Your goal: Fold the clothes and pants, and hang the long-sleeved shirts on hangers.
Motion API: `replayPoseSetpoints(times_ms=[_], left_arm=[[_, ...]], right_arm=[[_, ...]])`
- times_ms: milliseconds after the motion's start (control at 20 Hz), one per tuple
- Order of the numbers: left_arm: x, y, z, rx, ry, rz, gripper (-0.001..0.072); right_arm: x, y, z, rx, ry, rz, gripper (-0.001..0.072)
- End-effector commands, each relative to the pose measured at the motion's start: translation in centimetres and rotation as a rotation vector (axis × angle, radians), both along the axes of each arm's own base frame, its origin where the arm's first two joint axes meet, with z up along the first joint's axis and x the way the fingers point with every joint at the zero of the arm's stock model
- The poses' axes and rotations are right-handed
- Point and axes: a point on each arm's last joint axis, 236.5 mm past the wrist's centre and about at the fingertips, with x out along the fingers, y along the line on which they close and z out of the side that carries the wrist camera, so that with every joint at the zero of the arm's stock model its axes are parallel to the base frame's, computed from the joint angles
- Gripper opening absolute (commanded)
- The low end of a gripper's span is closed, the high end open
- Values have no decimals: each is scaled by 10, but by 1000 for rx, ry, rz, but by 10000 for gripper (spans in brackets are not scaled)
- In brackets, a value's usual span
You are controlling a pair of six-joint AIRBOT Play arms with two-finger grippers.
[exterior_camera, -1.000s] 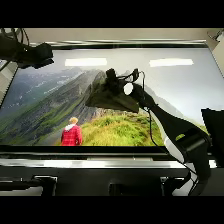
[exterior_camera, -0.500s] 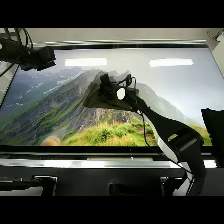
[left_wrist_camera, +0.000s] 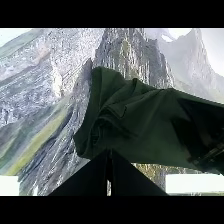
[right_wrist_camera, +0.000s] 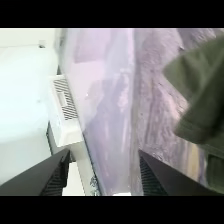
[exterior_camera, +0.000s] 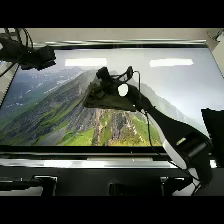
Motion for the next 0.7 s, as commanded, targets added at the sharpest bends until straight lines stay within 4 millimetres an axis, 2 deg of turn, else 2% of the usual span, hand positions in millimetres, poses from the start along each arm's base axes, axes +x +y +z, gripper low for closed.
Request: replayPoseSetpoints(times_ms=[0,100,150,200,250,350,400,500,650], left_arm=[[1,0,1,-1,-6,2,13],[1,0,1,-1,-6,2,13],[1,0,1,-1,-5,1,13],[1,0,1,-1,-3,1,13],[0,1,1,0,-3,1,13],[0,0,1,-1,-2,0,13],[0,0,0,0,-2,0,13],[-1,1,0,2,4,0,14],[-1,1,0,1,4,0,14]], right_arm=[[1,-43,39,-99,-73,54,497],[1,-102,44,-243,-81,113,494],[-2,-134,39,-305,-45,129,495],[-7,-169,24,-354,30,141,504],[-13,-199,8,-385,104,156,557],[-26,-247,-24,-415,213,219,633],[-31,-260,-35,-416,228,268,669],[-40,-274,-59,-398,240,374,687],[-46,-270,-102,-396,250,499,689]])
